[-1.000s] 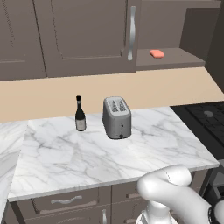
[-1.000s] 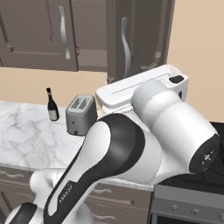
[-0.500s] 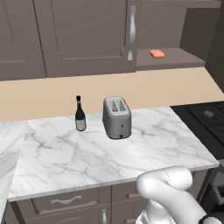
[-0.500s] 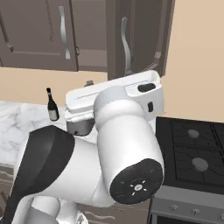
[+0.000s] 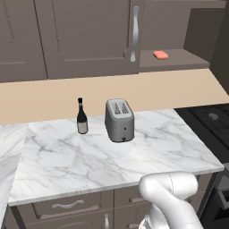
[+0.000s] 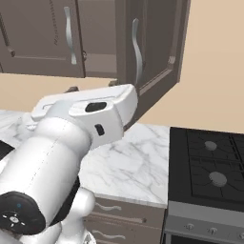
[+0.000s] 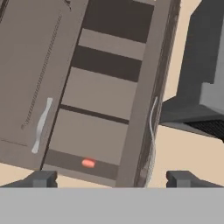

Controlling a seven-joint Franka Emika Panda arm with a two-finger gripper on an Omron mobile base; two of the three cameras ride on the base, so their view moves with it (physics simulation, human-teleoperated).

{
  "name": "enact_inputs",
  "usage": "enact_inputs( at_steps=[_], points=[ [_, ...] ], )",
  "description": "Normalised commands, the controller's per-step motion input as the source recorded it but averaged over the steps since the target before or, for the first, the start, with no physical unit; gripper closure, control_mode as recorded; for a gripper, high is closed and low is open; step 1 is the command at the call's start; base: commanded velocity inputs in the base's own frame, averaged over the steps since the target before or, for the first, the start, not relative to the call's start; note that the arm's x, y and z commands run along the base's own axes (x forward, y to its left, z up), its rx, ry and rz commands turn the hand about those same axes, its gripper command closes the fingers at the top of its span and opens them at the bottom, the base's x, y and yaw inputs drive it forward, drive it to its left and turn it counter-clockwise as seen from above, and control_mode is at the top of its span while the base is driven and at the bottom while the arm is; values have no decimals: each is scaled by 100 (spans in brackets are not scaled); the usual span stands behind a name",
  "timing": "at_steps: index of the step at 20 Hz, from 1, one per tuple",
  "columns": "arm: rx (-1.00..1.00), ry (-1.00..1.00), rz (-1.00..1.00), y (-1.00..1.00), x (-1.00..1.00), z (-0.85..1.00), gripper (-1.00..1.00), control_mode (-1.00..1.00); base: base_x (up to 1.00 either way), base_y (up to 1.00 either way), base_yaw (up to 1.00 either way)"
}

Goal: Pick the bar soap and bar soap from the cabinet and place them on the counter.

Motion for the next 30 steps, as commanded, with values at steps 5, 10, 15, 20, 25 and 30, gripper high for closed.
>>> enact_inputs(
  at_steps=[5, 10, 15, 20, 25, 30],
  points=[
    [-5, -4, -28, 46, -1, 0, -100, -100, 0, 0, 0],
    [-5, 0, -25, 44, 10, -3, -100, -100, 0, 0, 0],
    [-4, 2, -19, 39, 23, -2, -100, -100, 0, 0, 0],
    [0, 9, -24, 15, 36, -1, -100, -100, 0, 0, 0],
    [0, 9, -26, 7, 42, 0, -100, -100, 0, 0, 0],
    [0, 8, -27, 1, 39, 0, -100, -100, 0, 0, 0]
  ],
)
